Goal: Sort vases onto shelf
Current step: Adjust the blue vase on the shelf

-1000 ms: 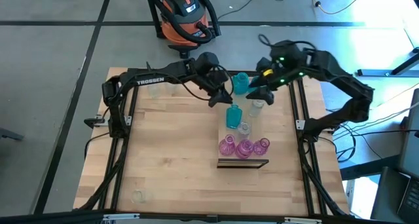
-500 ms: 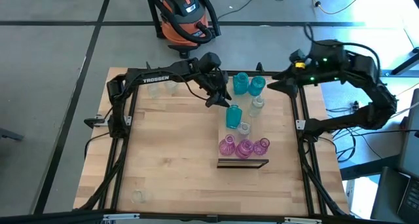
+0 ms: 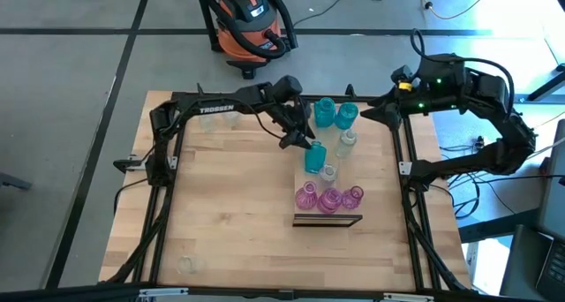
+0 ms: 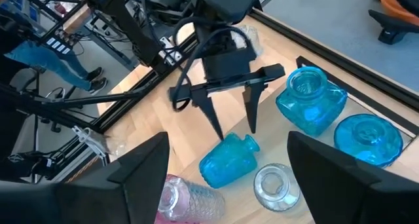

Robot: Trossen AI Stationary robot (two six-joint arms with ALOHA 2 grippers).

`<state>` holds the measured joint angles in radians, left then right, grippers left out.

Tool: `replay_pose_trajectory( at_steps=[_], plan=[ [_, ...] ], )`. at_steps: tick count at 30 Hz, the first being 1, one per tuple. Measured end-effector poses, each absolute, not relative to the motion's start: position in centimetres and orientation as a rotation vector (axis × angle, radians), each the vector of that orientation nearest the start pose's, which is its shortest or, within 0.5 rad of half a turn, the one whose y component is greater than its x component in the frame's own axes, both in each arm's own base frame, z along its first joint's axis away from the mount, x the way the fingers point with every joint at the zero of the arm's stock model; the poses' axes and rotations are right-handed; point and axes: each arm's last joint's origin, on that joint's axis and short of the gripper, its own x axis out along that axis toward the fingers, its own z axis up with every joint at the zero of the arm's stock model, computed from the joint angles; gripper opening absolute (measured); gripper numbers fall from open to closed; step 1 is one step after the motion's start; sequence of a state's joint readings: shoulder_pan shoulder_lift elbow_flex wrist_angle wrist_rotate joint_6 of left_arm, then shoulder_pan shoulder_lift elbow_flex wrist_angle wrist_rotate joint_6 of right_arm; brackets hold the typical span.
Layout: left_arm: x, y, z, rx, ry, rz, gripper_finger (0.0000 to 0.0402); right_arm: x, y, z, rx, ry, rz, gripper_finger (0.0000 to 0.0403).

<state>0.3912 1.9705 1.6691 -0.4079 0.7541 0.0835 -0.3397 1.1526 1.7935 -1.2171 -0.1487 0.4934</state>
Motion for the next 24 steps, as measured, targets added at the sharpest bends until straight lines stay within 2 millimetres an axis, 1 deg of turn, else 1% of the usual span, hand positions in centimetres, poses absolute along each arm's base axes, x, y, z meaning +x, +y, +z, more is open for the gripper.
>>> replay_pose_trajectory(
  at_steps=[9,16,24],
  plan=[
    [41.6,14.9,27.4,-0.319,0.568,-0.418,0.0237,14.8,-4.8,48.6,0.619,0.509,-0.323,0.0289],
    [41.7,14.8,27.4,-0.279,0.575,-0.377,0.0238,14.8,-4.8,48.6,0.639,0.506,-0.330,0.0289],
    [42.4,14.7,25.7,-0.332,0.608,-0.409,0.0238,14.8,-4.8,48.6,0.649,0.505,-0.333,0.0289]
  ],
)
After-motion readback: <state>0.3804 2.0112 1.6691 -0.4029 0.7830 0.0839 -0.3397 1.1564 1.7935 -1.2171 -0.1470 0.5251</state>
